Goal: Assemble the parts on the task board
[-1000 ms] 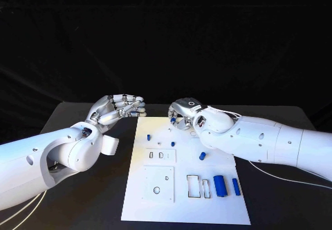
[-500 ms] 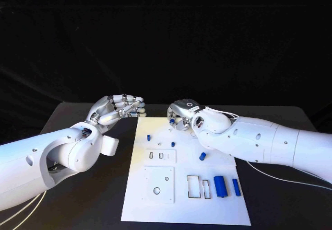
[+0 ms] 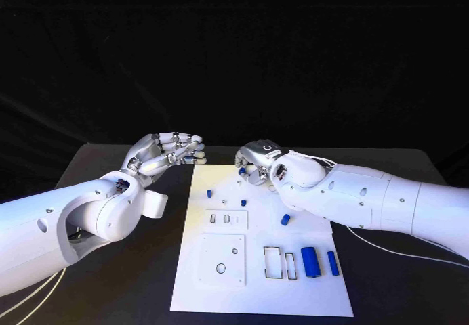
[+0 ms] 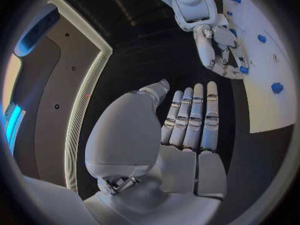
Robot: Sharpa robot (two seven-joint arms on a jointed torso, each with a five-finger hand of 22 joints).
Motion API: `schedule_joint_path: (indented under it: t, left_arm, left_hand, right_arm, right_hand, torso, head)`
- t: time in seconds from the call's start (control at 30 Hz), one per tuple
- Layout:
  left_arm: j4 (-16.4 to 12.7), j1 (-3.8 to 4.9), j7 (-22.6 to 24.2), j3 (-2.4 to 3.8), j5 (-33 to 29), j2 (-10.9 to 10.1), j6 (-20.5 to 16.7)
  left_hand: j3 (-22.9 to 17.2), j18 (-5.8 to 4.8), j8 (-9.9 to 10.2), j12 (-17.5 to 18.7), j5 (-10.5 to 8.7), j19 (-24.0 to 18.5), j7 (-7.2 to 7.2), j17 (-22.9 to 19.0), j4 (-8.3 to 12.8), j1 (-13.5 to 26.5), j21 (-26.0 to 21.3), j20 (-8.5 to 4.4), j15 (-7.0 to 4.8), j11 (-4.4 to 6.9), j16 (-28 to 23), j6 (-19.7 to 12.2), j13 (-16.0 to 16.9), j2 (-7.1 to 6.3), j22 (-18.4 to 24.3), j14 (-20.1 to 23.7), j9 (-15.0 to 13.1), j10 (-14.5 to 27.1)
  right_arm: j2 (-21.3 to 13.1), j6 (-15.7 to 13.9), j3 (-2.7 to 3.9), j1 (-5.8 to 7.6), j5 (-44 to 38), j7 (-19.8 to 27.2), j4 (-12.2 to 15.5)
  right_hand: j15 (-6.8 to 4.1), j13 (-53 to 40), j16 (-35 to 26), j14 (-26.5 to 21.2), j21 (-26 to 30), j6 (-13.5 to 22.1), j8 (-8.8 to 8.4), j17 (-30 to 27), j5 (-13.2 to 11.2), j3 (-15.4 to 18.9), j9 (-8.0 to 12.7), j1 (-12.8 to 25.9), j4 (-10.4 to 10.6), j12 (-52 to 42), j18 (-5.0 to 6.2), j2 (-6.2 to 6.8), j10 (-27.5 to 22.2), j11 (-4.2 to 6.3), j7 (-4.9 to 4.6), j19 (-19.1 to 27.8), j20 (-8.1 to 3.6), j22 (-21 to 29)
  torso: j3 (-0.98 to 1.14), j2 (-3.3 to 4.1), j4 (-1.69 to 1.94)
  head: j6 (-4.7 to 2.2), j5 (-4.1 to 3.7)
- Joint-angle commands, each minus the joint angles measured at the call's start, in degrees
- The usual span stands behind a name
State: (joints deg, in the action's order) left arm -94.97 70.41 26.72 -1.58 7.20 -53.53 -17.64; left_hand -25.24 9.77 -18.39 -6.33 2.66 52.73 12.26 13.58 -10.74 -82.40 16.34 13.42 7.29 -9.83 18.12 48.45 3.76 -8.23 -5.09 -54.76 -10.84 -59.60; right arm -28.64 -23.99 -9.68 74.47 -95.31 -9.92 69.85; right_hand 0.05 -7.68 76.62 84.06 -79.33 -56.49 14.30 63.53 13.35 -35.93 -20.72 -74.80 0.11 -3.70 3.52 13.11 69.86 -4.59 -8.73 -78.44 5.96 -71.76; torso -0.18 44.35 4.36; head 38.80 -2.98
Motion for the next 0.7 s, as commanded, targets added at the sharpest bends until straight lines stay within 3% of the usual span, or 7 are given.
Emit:
schedule_joint_path:
  t: [0.03, 0.1, 0.13, 0.27, 0.5, 0.63, 0.7]
  left_arm:
    - [0.01, 0.08, 0.39, 0.05, -0.14, 0.16, 1.05]
    - [0.09, 0.08, 0.4, 0.05, -0.14, 0.17, 1.07]
    - [0.13, 0.08, 0.4, 0.05, -0.14, 0.16, 1.07]
    - [0.29, 0.08, 0.43, 0.05, -0.14, 0.08, 1.03]
    - [0.6, 0.07, 0.46, 0.04, -0.14, 0.01, 1.06]
    - [0.84, 0.06, 0.48, 0.03, -0.14, 0.09, 1.18]
    - [0.98, 0.06, 0.49, 0.03, -0.14, 0.16, 1.27]
  left_hand:
    - [-0.18, 0.73, 0.2, 0.4, 0.18, 0.12, 0.66, 0.05, -0.05, -0.15, -0.2, 0.26, 0.28, -0.08, -0.3, -0.13, -0.04, 0.08, 0.05, -0.02, 0.05, -0.24]
    - [-0.18, 0.73, 0.2, 0.4, 0.18, 0.12, 0.66, 0.05, -0.05, -0.15, -0.2, 0.26, 0.28, -0.08, -0.3, -0.13, -0.04, 0.08, 0.05, -0.02, 0.05, -0.24]
    - [-0.18, 0.73, 0.2, 0.4, 0.18, 0.12, 0.66, 0.05, -0.05, -0.15, -0.2, 0.26, 0.28, -0.08, -0.3, -0.13, -0.04, 0.08, 0.05, -0.02, 0.05, -0.24]
    - [-0.18, 0.73, 0.2, 0.4, 0.18, 0.12, 0.66, 0.05, -0.05, -0.15, -0.2, 0.26, 0.28, -0.08, -0.3, -0.13, -0.04, 0.08, 0.05, -0.02, 0.05, -0.24]
    - [-0.23, 0.73, 0.24, 0.47, 0.18, 0.12, 0.68, 0.07, -0.04, -0.13, -0.23, 0.27, 0.29, -0.1, -0.35, -0.16, -0.05, 0.06, 0.07, -0.01, 0.06, -0.23]
    - [-0.26, 0.73, 0.25, 0.5, 0.18, 0.12, 0.67, 0.08, -0.02, -0.14, -0.24, 0.27, 0.29, -0.1, -0.37, -0.17, -0.05, 0.06, 0.08, -0.01, 0.07, -0.23]
    - [-0.26, 0.73, 0.25, 0.5, 0.18, 0.12, 0.67, 0.08, -0.02, -0.14, -0.24, 0.27, 0.29, -0.1, -0.37, -0.17, -0.05, 0.06, 0.08, -0.01, 0.07, -0.23]
  right_arm:
    - [-0.06, -0.88, -0.02, -0.06, 0.62, 1.3, -0.12]
    - [-0.33, -1.89, -0.02, -0.06, 0.89, 1.69, 0.26]
    - [-0.58, -2.31, -0.02, -0.06, 0.97, 1.81, 0.59]
    - [-2.58, -3.4, 0.0, -0.01, 1.17, 1.87, 2.82]
    - [-8.99, -4.69, 0.44, 0.58, 3.38, 1.3, 8.75]
    - [-14.16, -5.95, 0.74, 1.4, 8.34, 1.19, 12.99]
    - [-16.59, -5.67, 0.82, 1.99, 12.0, 1.09, 14.72]
  right_hand:
    - [0.84, 0.26, -1.89, -0.15, 2.44, 4.1, -2.53, -3.14, 0.09, 1.57, 0.58, 2.03, 0.89, 0.04, 1.45, 2.86, -5.11, -0.86, -0.25, 2.28, 0.7, 3.39]
    - [1.02, 1.39, -3.67, -0.87, 4.88, 6.64, -4.12, -5.96, 0.16, 5.92, 0.8, 1.48, 1.03, -0.12, 2.08, 2.68, -9.14, -1.34, 0.1, 4.08, 1.12, 6.44]
    - [1.26, 2.11, -4.16, -0.86, 5.99, 7.22, -4.79, -6.87, 0.36, 12.37, 0.67, -0.66, 1.72, -1.08, 2.25, 1.3, -10.66, -1.58, 0.32, 4.17, 1.37, 7.36]
    - [1.21, 2.81, -4.06, -0.71, 6.47, 6.83, -5.21, -7.13, 0.55, 17.83, 0.46, -3.16, 3.6, -2.36, 2.22, 0.04, -11.41, -1.54, 0.47, 3.59, 1.32, 7.3]
    - [0.73, 2.81, -2.64, -0.02, 5.08, 5.03, -4.88, -5.26, 0.56, 18.93, 0.15, -4.6, 5.23, -4.54, 1.72, -0.35, -9.06, -0.91, -0.14, 1.86, 0.92, 4.91]
    - [0.76, 2.37, -1.8, 0.26, 4.08, 2.11, -3.91, -4.28, 0.57, 17.11, -0.2, -4.17, 6.92, -6.53, 1.35, -0.1, -4.34, -0.97, -1.05, 0.92, 0.88, 3.27]
    - [0.29, 2.07, -1.39, 0.32, 3.73, 1.46, -4.07, -3.93, 0.57, 14.69, -0.08, -4.09, 8.31, -6.93, 1.29, 1.02, -0.98, -0.34, -0.67, 0.63, 0.53, 2.6]
  torso:
    - [0.04, -0.05, 0.04]
    - [0.07, -0.08, 0.12]
    - [0.08, -0.11, 0.16]
    - [0.08, -0.17, 0.14]
    - [0.13, -0.27, -0.23]
    - [0.19, -0.44, -0.52]
    - [0.31, -0.52, -0.69]
  head:
    - [-0.03, -0.03]
    - [-0.07, -0.07]
    - [-0.02, -0.05]
    - [-0.18, 0.0]
    - [-0.55, 0.08]
    - [-0.85, -0.2]
    - [-0.92, -0.26]
